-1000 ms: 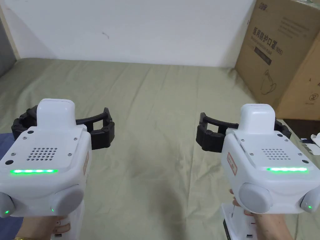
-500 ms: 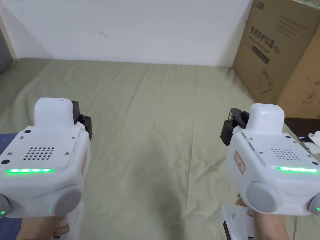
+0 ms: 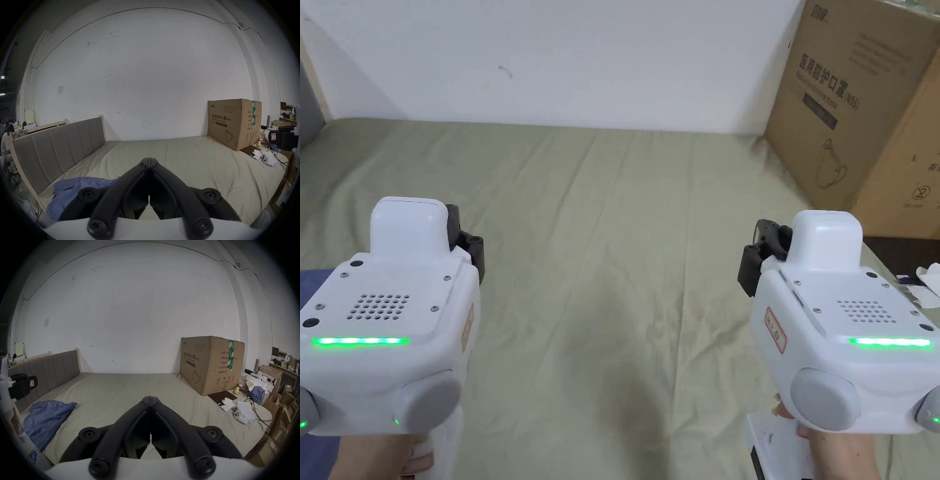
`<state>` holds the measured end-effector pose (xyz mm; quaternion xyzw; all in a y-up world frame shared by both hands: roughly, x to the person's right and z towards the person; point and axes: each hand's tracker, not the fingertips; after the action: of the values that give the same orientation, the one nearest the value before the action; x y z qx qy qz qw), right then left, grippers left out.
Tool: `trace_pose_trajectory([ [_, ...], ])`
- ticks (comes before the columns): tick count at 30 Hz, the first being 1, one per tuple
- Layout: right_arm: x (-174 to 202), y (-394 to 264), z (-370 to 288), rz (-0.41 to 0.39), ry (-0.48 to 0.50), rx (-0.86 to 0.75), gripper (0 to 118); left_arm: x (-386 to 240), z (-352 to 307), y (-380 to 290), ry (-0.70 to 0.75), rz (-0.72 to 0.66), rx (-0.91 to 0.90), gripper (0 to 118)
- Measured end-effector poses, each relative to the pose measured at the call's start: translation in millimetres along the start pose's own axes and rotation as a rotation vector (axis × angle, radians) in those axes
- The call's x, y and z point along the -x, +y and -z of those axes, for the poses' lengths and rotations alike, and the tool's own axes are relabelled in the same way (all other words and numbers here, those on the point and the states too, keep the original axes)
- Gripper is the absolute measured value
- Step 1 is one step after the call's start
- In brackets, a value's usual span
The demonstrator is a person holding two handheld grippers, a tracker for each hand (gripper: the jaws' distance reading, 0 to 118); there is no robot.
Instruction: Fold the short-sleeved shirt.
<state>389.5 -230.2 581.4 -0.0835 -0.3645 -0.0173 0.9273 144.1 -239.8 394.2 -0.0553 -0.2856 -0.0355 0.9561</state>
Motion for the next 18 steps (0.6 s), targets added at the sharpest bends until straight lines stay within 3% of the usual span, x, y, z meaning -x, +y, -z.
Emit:
trace_pose_trajectory([
  [10,21,7,1,-0.032,0.075,-0.01,0,21,-8,3,0.048,-0.041,-0.006,0],
  [18,76,16,5,-0.051,0.274,-0.043,0,73,-43,5,0.263,-0.009,-0.024,0],
])
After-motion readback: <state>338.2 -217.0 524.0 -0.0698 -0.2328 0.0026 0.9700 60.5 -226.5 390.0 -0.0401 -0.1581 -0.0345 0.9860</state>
